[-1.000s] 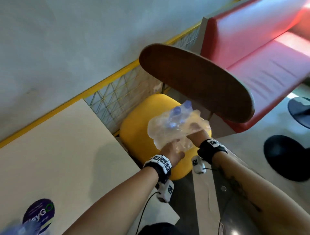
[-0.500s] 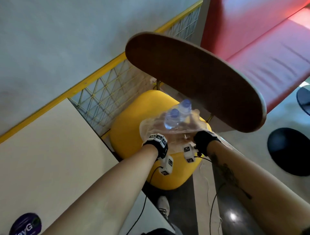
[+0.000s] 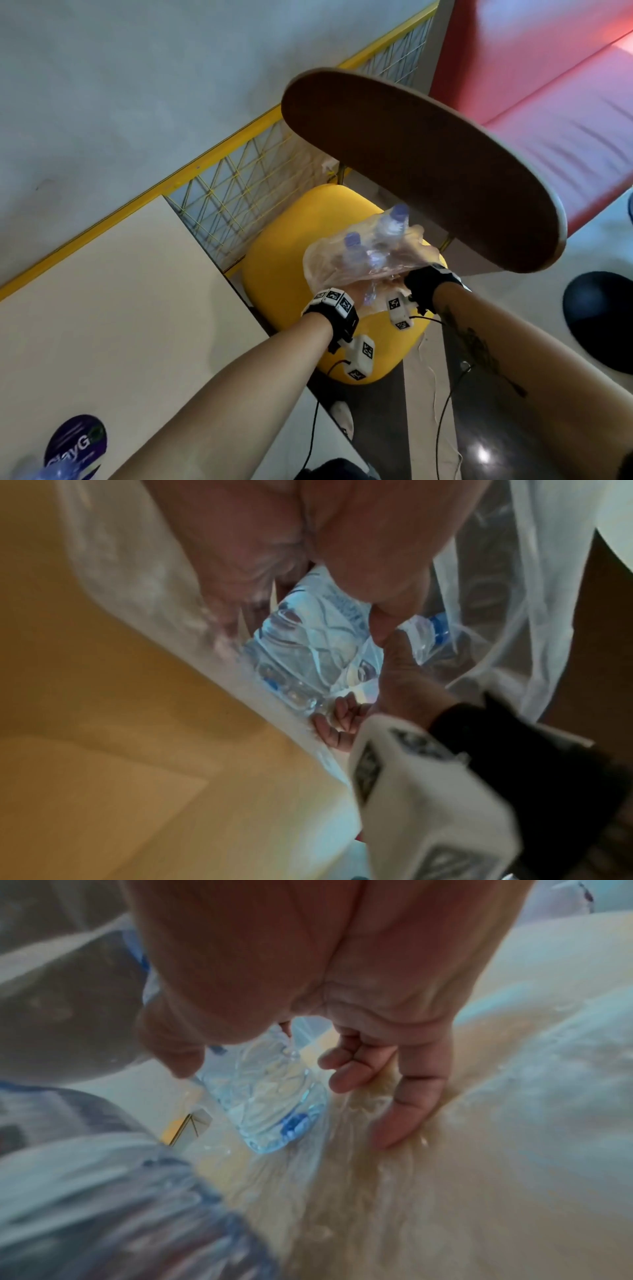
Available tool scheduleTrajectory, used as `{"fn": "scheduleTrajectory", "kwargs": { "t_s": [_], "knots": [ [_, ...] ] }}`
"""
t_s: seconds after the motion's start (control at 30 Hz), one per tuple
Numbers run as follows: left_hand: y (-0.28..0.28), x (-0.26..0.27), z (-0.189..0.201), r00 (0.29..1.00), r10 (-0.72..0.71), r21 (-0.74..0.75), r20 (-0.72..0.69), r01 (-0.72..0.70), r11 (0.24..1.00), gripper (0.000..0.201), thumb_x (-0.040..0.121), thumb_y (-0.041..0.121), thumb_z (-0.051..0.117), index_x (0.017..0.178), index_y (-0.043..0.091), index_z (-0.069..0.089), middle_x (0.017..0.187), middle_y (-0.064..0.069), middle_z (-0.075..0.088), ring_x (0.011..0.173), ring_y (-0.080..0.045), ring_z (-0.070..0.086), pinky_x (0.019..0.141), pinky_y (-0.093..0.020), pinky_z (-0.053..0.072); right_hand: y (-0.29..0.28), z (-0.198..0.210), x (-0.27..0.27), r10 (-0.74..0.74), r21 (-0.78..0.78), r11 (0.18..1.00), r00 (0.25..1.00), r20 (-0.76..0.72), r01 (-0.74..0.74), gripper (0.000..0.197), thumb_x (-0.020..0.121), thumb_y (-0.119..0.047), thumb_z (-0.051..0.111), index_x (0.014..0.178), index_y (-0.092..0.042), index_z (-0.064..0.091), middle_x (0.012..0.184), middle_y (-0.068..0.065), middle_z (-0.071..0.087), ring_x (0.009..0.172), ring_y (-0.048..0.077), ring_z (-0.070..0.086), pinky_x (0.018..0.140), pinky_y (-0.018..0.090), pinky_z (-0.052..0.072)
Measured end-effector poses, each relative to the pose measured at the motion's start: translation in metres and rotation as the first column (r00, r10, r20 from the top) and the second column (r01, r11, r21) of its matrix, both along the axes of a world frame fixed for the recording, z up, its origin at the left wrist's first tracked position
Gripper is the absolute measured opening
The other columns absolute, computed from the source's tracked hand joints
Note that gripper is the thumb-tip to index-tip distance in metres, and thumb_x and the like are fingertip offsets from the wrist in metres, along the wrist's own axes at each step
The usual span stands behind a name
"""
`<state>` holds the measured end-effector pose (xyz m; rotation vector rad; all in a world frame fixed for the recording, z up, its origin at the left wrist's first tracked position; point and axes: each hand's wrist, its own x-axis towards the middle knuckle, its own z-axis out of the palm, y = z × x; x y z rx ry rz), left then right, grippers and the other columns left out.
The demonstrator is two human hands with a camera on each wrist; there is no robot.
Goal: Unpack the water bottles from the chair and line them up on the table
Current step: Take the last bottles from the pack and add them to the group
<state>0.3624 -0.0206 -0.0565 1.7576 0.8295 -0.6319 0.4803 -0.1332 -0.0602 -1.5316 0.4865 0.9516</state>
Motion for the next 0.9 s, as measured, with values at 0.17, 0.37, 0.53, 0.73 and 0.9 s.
{"fn": "scheduleTrajectory", "kwargs": {
  "t_s": [0.17, 0.37, 0.53, 0.73, 0.9],
  "knots": [
    [0.010, -0.009, 0.011, 1.000, 0.000, -0.191, -0.017, -0.004, 0.982, 0.038, 0.110, 0.034, 0.046, 0.074, 0.025, 0.052, 0.055, 0.005, 0.057, 0.051, -0.014, 0.059, 0.051, -0.023, 0.043, -0.012, -0.014, -0.008, 0.463, -0.554, 0.780, 0.865, 0.195, -0.292, 0.047, 0.085, -0.060, 0.061, 0.116, -0.025, 0.055, 0.085, -0.002, 0.062, 0.063, 0.012, 0.052, 0.049, 0.024, 0.043],
    [0.025, -0.020, 0.043, 0.983, -0.047, -0.305, -0.175, -0.009, 0.952, 0.066, 0.071, 0.068, 0.066, 0.100, 0.008, 0.068, 0.088, -0.013, 0.072, 0.066, -0.026, 0.060, 0.067, -0.036, 0.044, -0.021, -0.003, -0.016, 0.572, -0.345, 0.769, 0.820, -0.003, -0.538, 0.031, 0.084, -0.042, 0.071, 0.099, -0.016, 0.065, 0.066, -0.001, 0.063, 0.059, 0.015, 0.059, 0.066, 0.031, 0.044],
    [0.029, -0.059, 0.067, 0.984, -0.075, -0.466, -0.161, -0.009, 0.885, 0.059, 0.073, 0.056, 0.078, 0.102, 0.006, 0.069, 0.083, -0.008, 0.073, 0.066, -0.020, 0.068, 0.076, -0.028, 0.059, -0.046, 0.034, -0.038, 0.519, -0.323, 0.799, 0.853, -0.055, -0.507, 0.041, 0.077, -0.041, 0.076, 0.098, -0.006, 0.071, 0.079, 0.012, 0.070, 0.061, 0.023, 0.064, 0.061, 0.032, 0.049],
    [0.055, -0.173, 0.075, 0.998, 0.011, -0.331, 0.066, 0.011, 0.944, 0.045, 0.060, 0.046, 0.079, 0.097, 0.021, 0.068, 0.098, -0.005, 0.068, 0.093, -0.025, 0.064, 0.098, -0.047, 0.054, -0.087, 0.056, -0.107, 0.441, -0.228, 0.861, 0.890, -0.113, -0.455, 0.034, 0.087, -0.028, 0.070, 0.100, 0.004, 0.068, 0.082, 0.021, 0.071, 0.067, 0.032, 0.064, 0.063, 0.036, 0.051],
    [0.097, -0.291, 0.080, 0.966, 0.123, -0.023, 0.226, -0.121, 0.992, 0.039, 0.060, 0.038, 0.084, 0.093, 0.026, 0.067, 0.089, -0.001, 0.073, 0.080, -0.016, 0.068, 0.084, -0.050, 0.059, -0.092, 0.060, -0.188, 0.502, -0.150, 0.824, 0.827, -0.252, -0.546, 0.027, 0.100, -0.020, 0.050, 0.089, 0.002, 0.060, 0.068, 0.014, 0.058, 0.048, 0.020, 0.058, 0.048, 0.022, 0.047]
  ]
}}
